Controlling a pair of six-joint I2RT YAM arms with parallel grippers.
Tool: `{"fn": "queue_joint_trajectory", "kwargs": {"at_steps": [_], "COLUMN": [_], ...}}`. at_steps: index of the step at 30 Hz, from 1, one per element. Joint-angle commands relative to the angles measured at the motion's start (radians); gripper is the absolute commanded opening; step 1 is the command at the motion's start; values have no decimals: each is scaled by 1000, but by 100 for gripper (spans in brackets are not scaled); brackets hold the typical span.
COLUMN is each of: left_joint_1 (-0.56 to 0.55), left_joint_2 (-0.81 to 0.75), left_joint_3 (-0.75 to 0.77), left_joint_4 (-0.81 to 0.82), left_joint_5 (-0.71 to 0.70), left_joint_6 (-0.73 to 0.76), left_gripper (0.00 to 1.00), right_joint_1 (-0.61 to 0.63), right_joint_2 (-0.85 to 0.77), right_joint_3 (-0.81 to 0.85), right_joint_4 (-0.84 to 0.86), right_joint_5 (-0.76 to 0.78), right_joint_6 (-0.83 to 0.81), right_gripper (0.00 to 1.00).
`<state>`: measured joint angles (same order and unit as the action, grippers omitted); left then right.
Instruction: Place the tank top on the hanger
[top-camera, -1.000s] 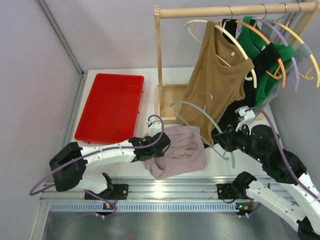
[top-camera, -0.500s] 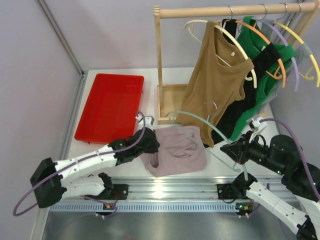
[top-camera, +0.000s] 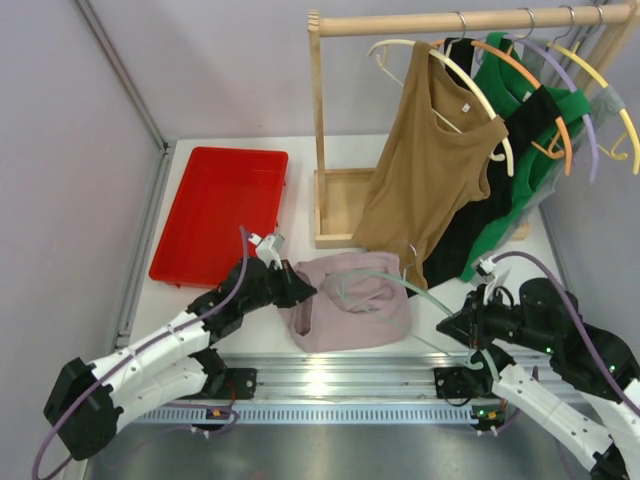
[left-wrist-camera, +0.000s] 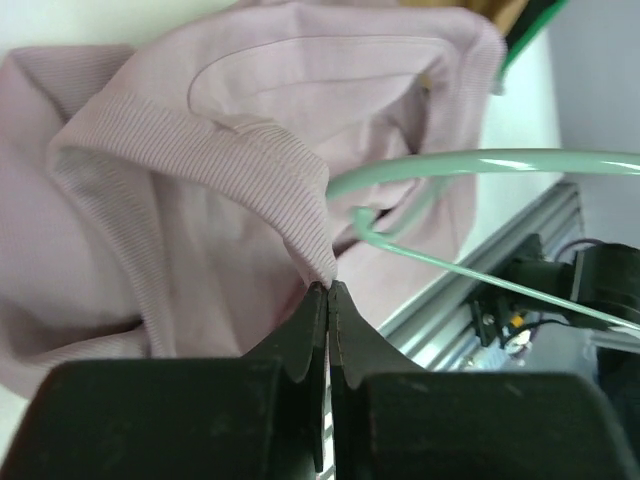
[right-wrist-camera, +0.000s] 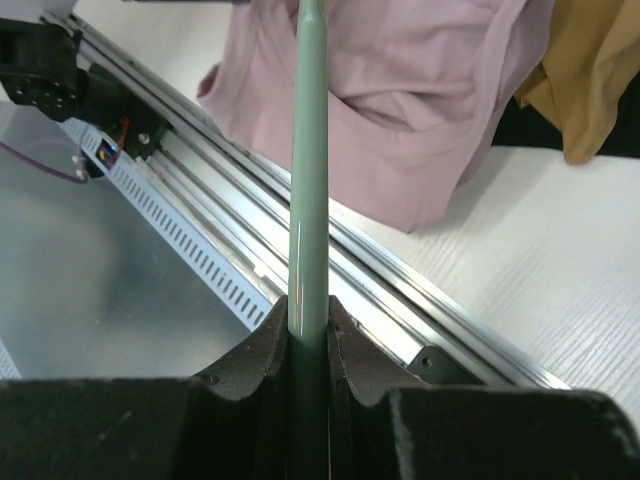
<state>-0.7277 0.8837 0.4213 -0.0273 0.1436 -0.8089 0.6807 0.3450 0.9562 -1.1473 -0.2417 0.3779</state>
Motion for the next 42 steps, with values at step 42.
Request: {"fn": "queue_joint_trajectory", "kwargs": {"at_steps": [42], "left_joint_1": [11], "left_joint_2": [-213], "left_joint_3": [208], "left_joint_4": [-94], "left_joint_5": [204], "left_joint_6": [137], "left_gripper": [0], "right_joint_1": [14], "right_joint_2": [-123], "right_joint_3": [-381], "right_joint_4": [609], "right_joint_5": [-340], "right_joint_6": [98], "right_gripper": [0]}}
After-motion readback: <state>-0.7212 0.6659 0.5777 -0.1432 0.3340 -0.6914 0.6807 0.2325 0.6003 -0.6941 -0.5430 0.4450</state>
